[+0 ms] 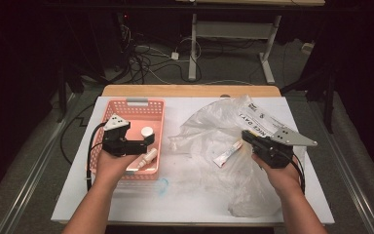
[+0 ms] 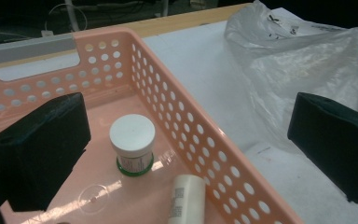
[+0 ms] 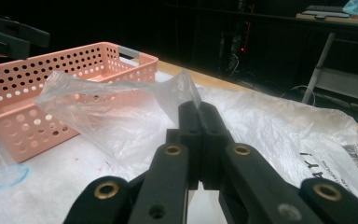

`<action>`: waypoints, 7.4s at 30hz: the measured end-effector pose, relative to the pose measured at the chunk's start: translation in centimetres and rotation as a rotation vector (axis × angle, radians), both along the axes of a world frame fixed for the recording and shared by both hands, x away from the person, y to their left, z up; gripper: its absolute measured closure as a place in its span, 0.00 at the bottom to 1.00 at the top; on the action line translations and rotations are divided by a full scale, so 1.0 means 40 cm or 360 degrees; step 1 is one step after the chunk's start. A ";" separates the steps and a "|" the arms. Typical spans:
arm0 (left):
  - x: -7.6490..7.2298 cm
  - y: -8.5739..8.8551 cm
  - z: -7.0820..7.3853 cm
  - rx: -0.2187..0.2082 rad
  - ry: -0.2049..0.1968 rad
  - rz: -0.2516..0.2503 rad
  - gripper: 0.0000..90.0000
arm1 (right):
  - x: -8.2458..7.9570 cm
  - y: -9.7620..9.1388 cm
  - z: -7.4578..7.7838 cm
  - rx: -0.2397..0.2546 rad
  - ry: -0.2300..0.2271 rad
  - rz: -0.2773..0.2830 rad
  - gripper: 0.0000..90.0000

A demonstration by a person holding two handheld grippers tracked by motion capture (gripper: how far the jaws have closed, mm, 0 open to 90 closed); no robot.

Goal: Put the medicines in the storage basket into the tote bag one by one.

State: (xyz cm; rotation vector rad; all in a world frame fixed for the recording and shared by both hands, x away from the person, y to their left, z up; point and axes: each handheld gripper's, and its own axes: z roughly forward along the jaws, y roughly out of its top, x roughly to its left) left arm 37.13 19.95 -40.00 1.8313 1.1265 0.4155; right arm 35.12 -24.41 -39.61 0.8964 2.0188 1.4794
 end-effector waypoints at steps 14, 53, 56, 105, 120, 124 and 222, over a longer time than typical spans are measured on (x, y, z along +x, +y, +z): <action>0.106 -0.004 -0.027 0.0039 0.0105 0.0057 0.01 | -0.004 -0.005 0.006 0.0007 -0.0033 0.0009 1.00; 0.193 -0.039 -0.121 0.0381 0.0550 0.0034 0.54 | -0.007 -0.007 0.012 0.0004 -0.0055 0.0026 1.00; 0.189 -0.041 -0.112 0.0382 0.0506 0.0044 0.54 | -0.007 -0.007 0.013 0.0006 -0.0055 0.0025 1.00; -0.080 -0.007 -0.016 0.0114 -0.0050 -0.0019 0.54 | -0.015 0.007 0.014 -0.0016 -0.0082 0.0068 1.00; -0.150 -0.004 -0.024 0.0109 -0.0098 -0.0040 0.54 | -0.018 0.006 0.014 -0.0013 -0.0089 0.0077 1.00; -0.162 -0.014 -0.010 0.0060 -0.0108 -0.0078 0.54 | -0.018 -0.001 0.015 0.0003 -0.0090 0.0076 1.00; -0.007 -0.642 -0.181 0.0085 -0.0060 -0.0635 0.54 | -0.014 0.003 0.023 0.0045 -0.0109 0.0059 1.00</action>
